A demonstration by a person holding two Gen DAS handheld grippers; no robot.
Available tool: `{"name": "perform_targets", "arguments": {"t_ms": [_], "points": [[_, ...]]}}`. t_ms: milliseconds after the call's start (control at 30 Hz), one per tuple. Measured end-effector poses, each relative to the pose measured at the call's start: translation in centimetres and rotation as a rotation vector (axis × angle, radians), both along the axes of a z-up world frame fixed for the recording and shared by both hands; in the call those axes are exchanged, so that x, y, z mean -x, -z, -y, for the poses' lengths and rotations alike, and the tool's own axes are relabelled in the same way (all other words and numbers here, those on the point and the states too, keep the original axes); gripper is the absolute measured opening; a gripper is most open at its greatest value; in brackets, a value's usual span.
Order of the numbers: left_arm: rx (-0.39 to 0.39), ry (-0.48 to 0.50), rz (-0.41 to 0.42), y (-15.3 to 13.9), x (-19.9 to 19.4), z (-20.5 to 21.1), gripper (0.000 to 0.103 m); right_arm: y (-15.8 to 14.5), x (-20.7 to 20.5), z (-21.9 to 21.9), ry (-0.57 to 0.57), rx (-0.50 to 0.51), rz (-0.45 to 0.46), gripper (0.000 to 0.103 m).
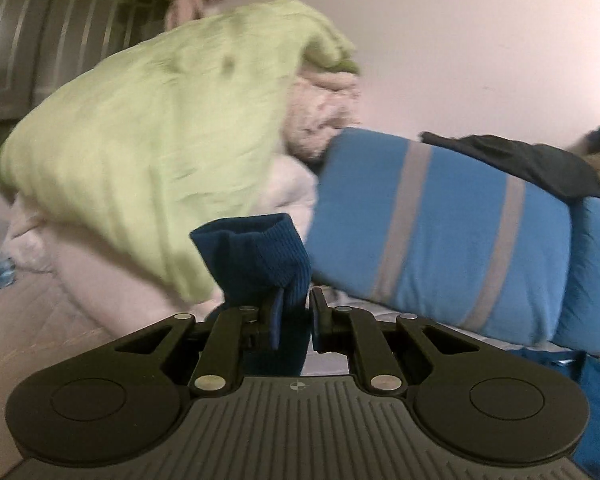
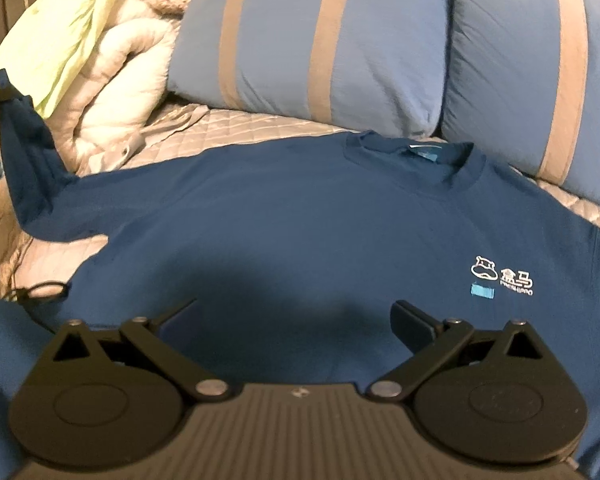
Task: Fold clothes
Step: 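Grasp the sleeve cuff with the left gripper and lift it, then carry the sleeve across the sweatshirt body and open the left gripper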
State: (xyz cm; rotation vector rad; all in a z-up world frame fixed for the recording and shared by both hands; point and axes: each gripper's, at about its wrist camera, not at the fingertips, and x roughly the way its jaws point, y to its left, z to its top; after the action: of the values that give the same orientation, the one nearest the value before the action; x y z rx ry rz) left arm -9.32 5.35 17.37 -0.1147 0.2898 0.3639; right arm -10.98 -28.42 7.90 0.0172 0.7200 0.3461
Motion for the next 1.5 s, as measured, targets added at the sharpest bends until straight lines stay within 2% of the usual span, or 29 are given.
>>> {"name": "perform_targets", "arguments": {"t_ms": [300, 500, 700, 1067, 1400, 1467, 1500], "points": [[-0.036, 0.078, -0.021, 0.3, -2.3, 4.9, 0.013, 0.2, -1.1, 0.9, 0.048, -0.060, -0.030, 0.103], [-0.054, 0.125, -0.005, 0.1, -2.9, 7.7, 0.013, -0.1, -1.2, 1.9, 0.092, -0.106, -0.032, 0.103], [-0.021, 0.145, 0.008, -0.3, -3.3, 8.5, 0.012, -0.5, -0.9, 2.2, 0.109, -0.120, -0.031, 0.103], [-0.029, 0.196, -0.005, -1.0, -5.5, 10.6, 0.011, -0.4, -1.1, 2.2, 0.112, -0.124, -0.043, 0.103], [-0.039, 0.396, -0.028, -1.4, -8.8, 18.5, 0.012, 0.0, -1.3, 1.9, 0.100, -0.102, -0.058, 0.103], [-0.029, 0.489, -0.051, -0.7, -9.2, 20.4, 0.013, 0.0, -1.3, 2.0, 0.103, -0.110, -0.063, 0.103], [-0.011, 0.559, -0.063, -0.3, -9.5, 21.2, 0.021, 0.0, -1.4, 2.1, 0.105, -0.115, -0.066, 0.103]]}}
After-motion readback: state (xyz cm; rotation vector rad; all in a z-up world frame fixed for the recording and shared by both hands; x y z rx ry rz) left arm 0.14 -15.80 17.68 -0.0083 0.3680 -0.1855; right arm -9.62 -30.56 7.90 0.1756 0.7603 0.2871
